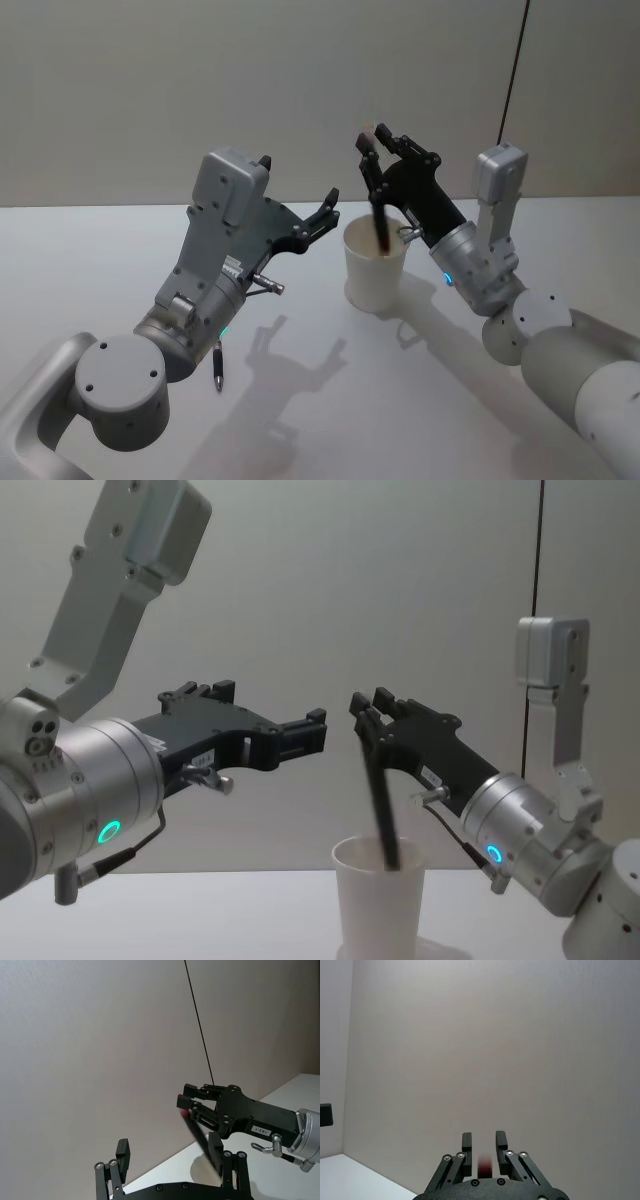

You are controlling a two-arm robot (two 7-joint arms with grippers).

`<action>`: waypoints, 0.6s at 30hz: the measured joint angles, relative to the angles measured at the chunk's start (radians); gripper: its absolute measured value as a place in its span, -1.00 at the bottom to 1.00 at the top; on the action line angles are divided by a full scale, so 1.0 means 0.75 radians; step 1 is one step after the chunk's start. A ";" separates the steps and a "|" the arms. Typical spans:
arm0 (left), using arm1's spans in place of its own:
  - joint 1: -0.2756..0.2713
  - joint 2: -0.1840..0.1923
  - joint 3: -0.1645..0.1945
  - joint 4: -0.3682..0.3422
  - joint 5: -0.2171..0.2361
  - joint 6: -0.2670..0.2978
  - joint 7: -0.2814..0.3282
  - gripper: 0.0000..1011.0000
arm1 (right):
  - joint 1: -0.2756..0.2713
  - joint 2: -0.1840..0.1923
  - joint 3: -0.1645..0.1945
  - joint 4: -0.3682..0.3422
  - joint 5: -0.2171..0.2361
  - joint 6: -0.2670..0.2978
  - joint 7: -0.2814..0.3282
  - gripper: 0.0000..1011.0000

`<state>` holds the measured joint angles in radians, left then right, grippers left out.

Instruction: Place the pen into the pen holder.

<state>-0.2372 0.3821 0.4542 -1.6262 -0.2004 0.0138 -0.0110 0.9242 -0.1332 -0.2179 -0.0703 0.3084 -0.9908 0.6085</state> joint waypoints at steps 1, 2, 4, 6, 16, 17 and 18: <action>0.000 0.000 0.000 0.000 0.000 0.000 0.000 0.98 | 0.000 0.000 0.000 0.000 -0.004 0.000 -0.003 -0.48; 0.000 0.000 0.000 0.000 0.000 0.000 0.000 0.98 | -0.001 -0.001 0.000 0.000 -0.007 0.000 -0.005 -0.40; 0.000 0.000 0.000 0.000 0.000 0.000 0.000 0.98 | -0.001 -0.001 0.000 0.001 -0.012 0.002 -0.008 -0.29; 0.000 0.000 0.000 0.000 0.000 0.000 0.000 0.98 | -0.002 -0.001 0.000 0.001 -0.017 0.004 -0.013 -0.20; 0.000 0.000 0.000 0.000 0.000 0.000 0.000 0.98 | -0.003 0.000 0.001 0.001 -0.039 0.011 -0.027 0.42; 0.000 0.000 0.000 0.000 0.000 0.000 0.000 0.98 | -0.003 0.000 0.002 0.001 -0.042 0.012 -0.028 0.54; 0.000 0.000 0.000 0.000 0.000 0.000 0.000 0.98 | -0.003 0.000 0.003 0.000 -0.044 0.012 -0.029 0.58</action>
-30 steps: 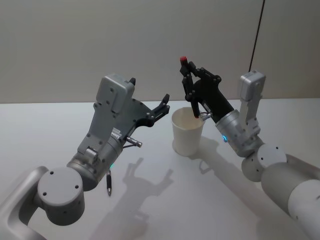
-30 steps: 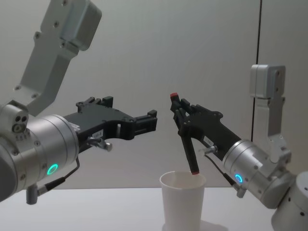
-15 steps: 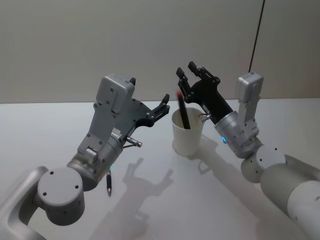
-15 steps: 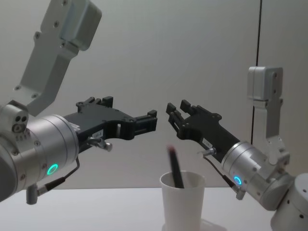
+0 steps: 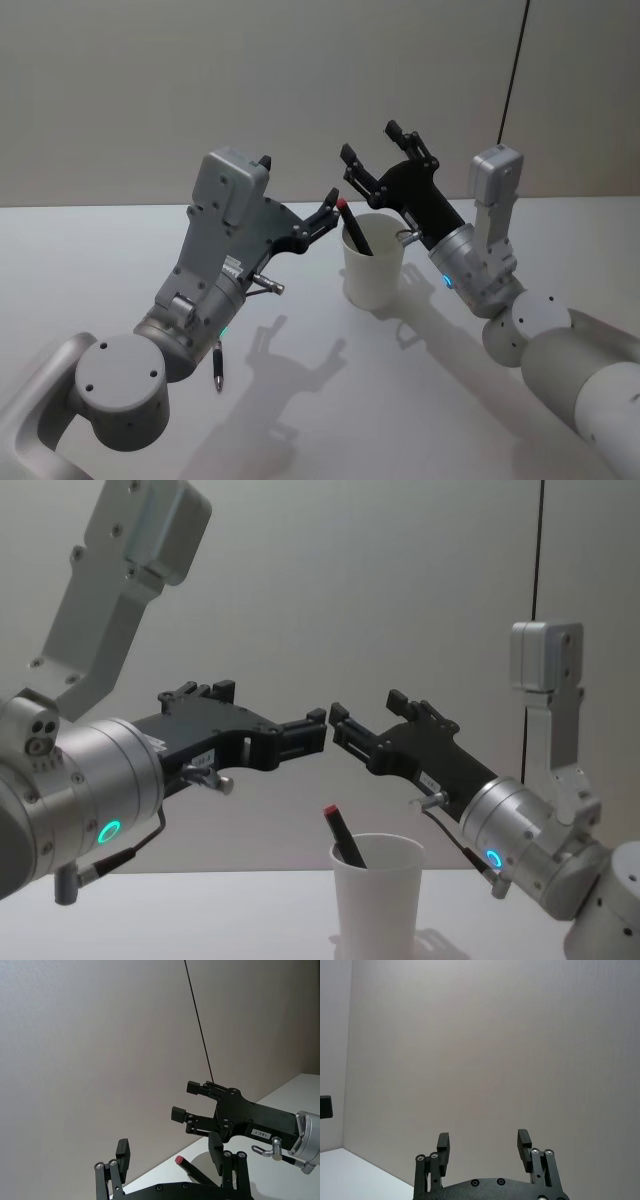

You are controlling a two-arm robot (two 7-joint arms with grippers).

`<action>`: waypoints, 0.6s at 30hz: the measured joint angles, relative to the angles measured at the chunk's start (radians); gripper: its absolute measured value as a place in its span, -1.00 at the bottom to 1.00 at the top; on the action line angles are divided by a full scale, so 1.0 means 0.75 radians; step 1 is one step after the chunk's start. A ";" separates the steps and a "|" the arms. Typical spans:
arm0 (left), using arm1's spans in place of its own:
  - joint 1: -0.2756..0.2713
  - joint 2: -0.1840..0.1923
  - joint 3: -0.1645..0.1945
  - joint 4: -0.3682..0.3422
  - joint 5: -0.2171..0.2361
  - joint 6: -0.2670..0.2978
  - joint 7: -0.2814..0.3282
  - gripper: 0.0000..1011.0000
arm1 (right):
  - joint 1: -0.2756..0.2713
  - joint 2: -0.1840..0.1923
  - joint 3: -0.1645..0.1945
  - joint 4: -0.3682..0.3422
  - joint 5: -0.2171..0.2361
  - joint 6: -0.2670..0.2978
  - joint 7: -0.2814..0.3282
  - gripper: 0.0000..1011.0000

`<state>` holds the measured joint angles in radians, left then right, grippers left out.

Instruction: Place the pen into the pen holder.

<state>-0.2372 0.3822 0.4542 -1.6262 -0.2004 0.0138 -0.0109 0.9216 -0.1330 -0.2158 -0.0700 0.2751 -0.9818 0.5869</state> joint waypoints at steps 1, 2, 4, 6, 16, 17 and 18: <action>0.000 0.000 0.000 0.000 0.000 0.000 0.000 0.98 | 0.000 0.000 0.001 0.000 -0.001 0.000 -0.001 0.60; 0.000 0.000 0.000 0.000 0.000 0.000 0.000 0.98 | 0.000 0.001 0.002 0.000 -0.003 0.001 -0.001 0.68; 0.000 0.000 0.000 0.000 0.000 0.000 0.000 0.98 | 0.000 0.002 0.004 0.000 -0.007 0.002 -0.002 0.83; 0.000 0.000 0.000 0.000 0.000 0.000 0.000 0.98 | 0.000 0.003 0.007 0.000 -0.011 0.003 -0.003 0.89; 0.000 0.000 0.000 0.000 0.000 0.000 0.000 0.98 | 0.008 0.015 0.022 -0.002 -0.026 0.047 -0.012 0.98; 0.000 0.000 0.000 0.000 0.000 0.000 0.000 0.98 | 0.009 0.017 0.024 -0.003 -0.027 0.054 -0.012 0.98; 0.000 0.000 0.000 0.000 0.000 0.000 0.000 0.98 | 0.011 0.019 0.026 -0.003 -0.028 0.061 -0.012 0.98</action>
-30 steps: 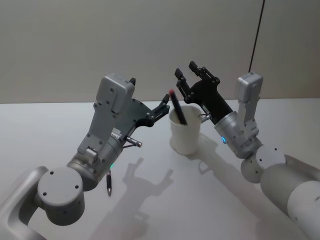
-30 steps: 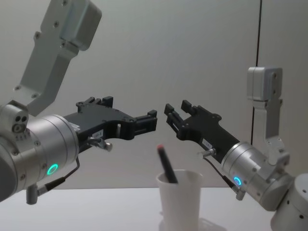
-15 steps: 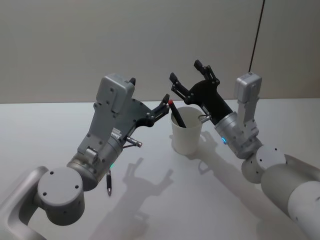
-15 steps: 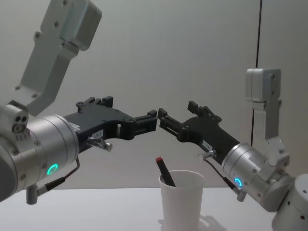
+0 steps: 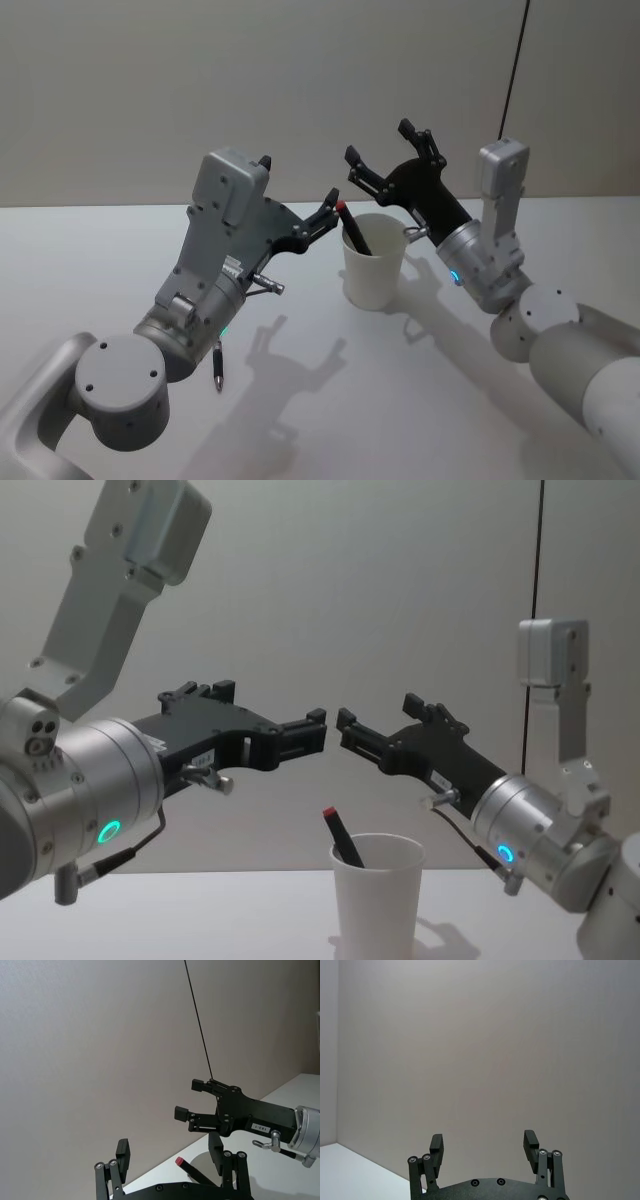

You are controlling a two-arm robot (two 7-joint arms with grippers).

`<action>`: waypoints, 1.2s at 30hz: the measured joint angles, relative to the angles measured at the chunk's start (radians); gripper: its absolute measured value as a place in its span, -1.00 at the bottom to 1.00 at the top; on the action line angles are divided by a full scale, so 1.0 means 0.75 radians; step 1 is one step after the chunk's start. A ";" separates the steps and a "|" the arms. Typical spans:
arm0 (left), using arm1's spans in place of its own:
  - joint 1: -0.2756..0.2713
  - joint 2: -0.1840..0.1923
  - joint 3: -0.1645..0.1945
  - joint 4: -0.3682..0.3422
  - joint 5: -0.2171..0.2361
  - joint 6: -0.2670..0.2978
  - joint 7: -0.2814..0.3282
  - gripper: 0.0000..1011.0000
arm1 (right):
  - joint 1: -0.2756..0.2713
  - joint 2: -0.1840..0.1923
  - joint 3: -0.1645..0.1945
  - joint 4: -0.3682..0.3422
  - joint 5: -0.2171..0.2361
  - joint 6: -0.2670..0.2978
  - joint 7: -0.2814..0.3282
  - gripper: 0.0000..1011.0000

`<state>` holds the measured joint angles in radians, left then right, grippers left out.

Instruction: Place the pen into the pen holder.

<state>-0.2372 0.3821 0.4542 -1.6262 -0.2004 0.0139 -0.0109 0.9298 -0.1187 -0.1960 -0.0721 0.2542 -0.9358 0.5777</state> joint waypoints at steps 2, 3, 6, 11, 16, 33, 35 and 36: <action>0.000 0.000 0.000 0.000 0.000 0.000 0.000 0.98 | 0.005 0.006 0.007 -0.001 -0.003 0.028 -0.001 0.98; 0.000 0.000 0.000 0.000 0.000 0.000 0.000 0.98 | 0.008 0.009 0.010 -0.001 -0.004 0.038 -0.002 0.98; 0.000 0.000 0.000 0.000 0.000 0.000 0.000 0.98 | 0.014 0.017 0.017 -0.003 -0.007 0.065 -0.005 0.98; 0.000 0.000 0.000 0.000 0.000 0.000 0.000 0.98 | 0.031 0.041 0.034 -0.006 -0.021 0.135 -0.017 0.98; 0.000 0.000 0.000 0.000 0.000 0.000 0.000 0.98 | 0.044 0.069 0.051 -0.012 -0.036 0.188 -0.025 0.98; 0.000 0.000 0.000 0.000 0.000 0.000 0.000 0.98 | -0.052 0.160 0.107 -0.262 -0.072 0.405 0.005 0.98; 0.000 0.000 0.000 0.000 0.000 0.000 0.000 0.98 | -0.106 0.173 0.112 -0.370 -0.075 0.470 0.005 0.98; 0.000 0.000 0.000 0.000 0.000 0.000 0.000 0.98 | -0.121 0.177 0.114 -0.403 -0.076 0.489 0.005 0.98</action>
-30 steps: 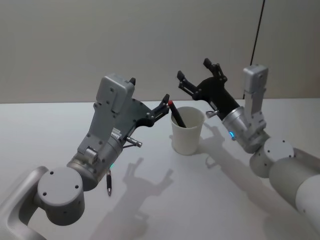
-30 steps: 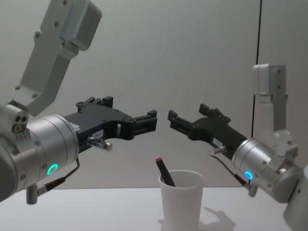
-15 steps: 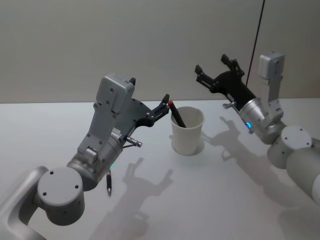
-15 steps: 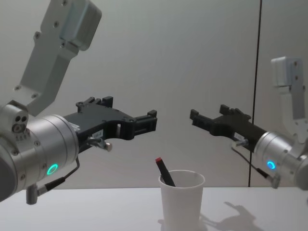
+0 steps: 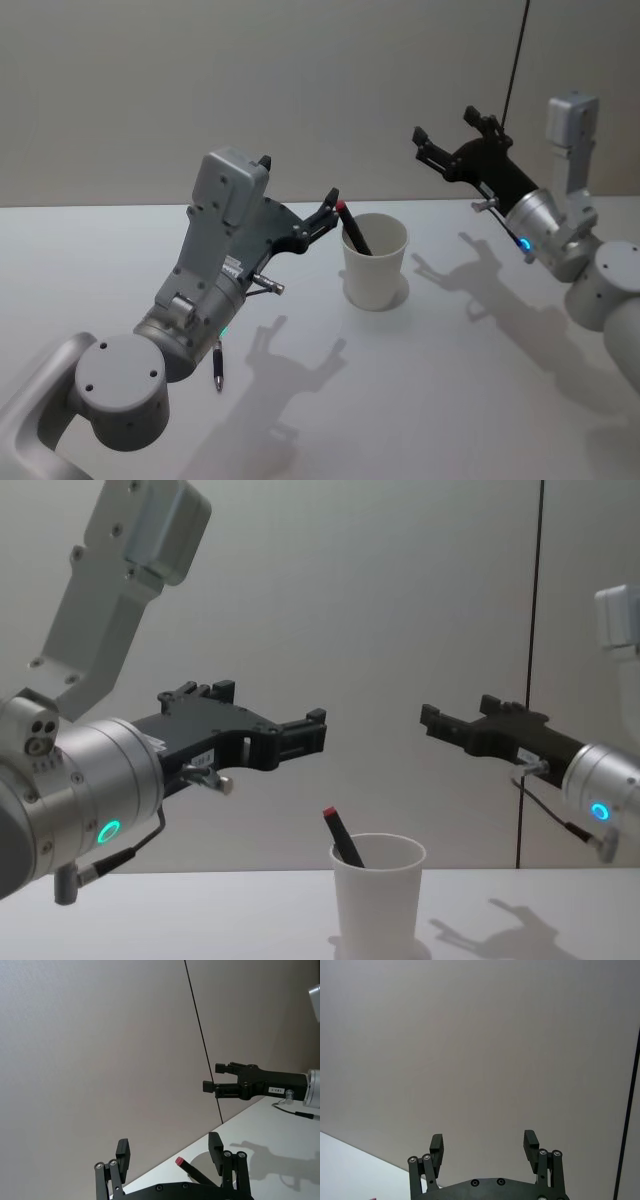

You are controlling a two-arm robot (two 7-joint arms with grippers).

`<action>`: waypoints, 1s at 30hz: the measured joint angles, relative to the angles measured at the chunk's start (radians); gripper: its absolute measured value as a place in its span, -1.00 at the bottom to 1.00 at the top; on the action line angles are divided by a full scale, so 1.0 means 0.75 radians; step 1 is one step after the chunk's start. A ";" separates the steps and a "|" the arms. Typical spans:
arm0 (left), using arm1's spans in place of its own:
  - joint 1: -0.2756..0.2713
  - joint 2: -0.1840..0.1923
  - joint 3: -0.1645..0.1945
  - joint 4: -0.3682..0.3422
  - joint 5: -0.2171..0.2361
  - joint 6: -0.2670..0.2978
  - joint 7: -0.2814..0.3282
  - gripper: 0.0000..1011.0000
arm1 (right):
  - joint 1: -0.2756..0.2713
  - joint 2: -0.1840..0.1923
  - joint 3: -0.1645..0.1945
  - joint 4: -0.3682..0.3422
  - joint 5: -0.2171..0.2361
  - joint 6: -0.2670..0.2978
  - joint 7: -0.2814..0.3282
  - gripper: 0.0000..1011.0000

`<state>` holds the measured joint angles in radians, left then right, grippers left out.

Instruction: Place the pen into the pen holder.

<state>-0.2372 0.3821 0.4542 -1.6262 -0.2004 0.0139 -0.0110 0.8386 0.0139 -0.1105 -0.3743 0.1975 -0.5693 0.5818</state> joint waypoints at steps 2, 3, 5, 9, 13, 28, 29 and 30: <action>0.000 0.000 0.000 0.000 0.000 0.000 0.000 0.98 | -0.032 0.008 0.003 -0.064 -0.001 0.042 0.001 0.98; 0.000 0.000 0.000 0.000 0.000 0.000 0.000 0.98 | -0.067 0.016 0.006 -0.133 -0.002 0.080 0.003 0.98; 0.000 0.000 0.000 0.000 0.000 0.000 0.000 0.98 | -0.097 0.023 0.008 -0.192 -0.003 0.112 0.004 0.98; 0.000 0.000 0.000 0.000 0.000 0.000 0.000 0.98 | -0.175 0.041 0.014 -0.346 -0.015 0.203 0.004 0.98; 0.000 0.000 0.000 0.000 0.000 0.000 0.000 0.98 | -0.227 0.055 0.019 -0.448 -0.031 0.258 -0.005 0.98; 0.000 0.000 0.000 0.000 0.000 0.000 0.000 0.98 | -0.342 0.109 0.057 -0.662 -0.099 0.404 -0.063 0.98; 0.000 0.000 0.000 0.000 0.000 0.000 0.000 0.98 | -0.345 0.111 0.060 -0.668 -0.103 0.410 -0.066 0.98; 0.000 0.000 0.000 0.000 0.000 0.000 0.000 0.98 | -0.351 0.116 0.064 -0.677 -0.108 0.419 -0.072 0.98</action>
<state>-0.2372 0.3821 0.4542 -1.6262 -0.2003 0.0139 -0.0109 0.5754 0.1007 -0.0622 -0.8819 0.1165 -0.2549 0.5281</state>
